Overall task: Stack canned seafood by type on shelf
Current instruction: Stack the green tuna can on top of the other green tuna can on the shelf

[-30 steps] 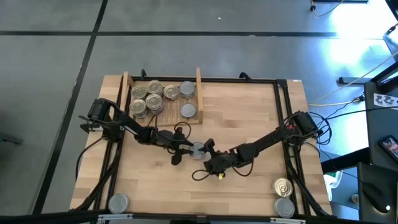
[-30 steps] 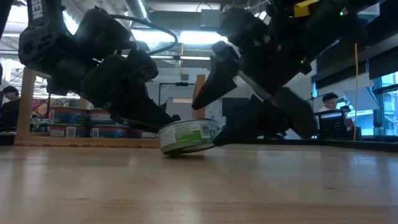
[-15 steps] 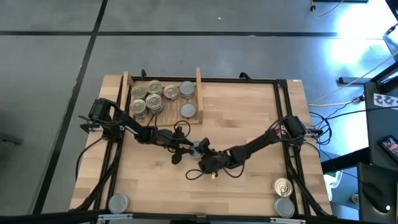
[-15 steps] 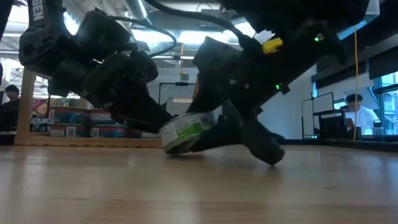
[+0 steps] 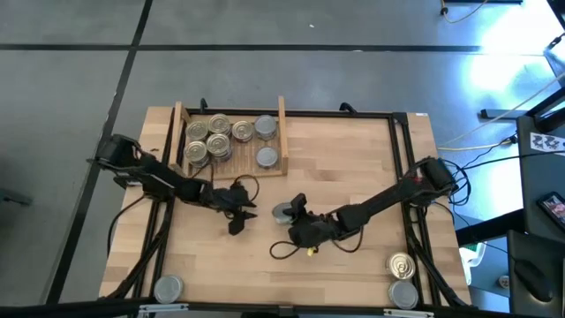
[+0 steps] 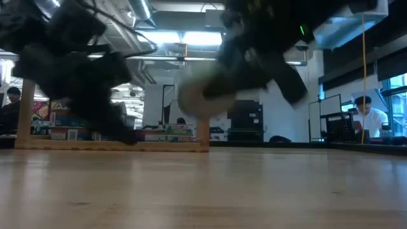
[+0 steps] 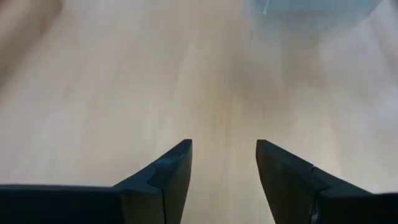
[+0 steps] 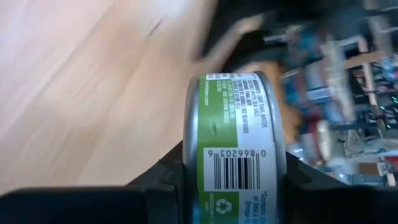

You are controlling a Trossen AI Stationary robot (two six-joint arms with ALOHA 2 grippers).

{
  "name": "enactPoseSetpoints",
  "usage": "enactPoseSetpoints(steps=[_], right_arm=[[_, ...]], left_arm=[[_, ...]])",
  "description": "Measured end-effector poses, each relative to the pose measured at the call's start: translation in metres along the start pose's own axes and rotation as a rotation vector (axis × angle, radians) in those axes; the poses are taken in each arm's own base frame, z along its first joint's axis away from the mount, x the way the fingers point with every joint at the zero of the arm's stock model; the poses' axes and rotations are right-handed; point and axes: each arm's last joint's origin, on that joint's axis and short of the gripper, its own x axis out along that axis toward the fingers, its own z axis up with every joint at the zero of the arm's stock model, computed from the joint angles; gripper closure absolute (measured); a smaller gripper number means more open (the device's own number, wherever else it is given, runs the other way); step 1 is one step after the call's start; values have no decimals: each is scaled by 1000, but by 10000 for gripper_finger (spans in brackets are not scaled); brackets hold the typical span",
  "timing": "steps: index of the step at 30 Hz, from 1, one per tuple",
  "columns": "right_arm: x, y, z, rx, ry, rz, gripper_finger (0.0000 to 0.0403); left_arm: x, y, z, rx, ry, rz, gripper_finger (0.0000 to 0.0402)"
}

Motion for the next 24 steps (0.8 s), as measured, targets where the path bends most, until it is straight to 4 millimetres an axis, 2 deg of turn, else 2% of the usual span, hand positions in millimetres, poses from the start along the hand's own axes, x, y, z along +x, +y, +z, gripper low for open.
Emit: enactPoseSetpoints(steps=[3,11,17,24], right_arm=[[-8,-25,6,98,-54,-60,274],[0,-92,38,240,-67,-180,274],[34,-133,45,314,33,-186,274],[86,-156,31,368,180,-185,274]], left_arm=[[-7,-9,-10,-35,15,-27,226],[-10,-39,-43,-61,15,22,226],[-14,-55,-62,-60,-28,64,226],[-15,-57,-66,-41,-37,77,226]])
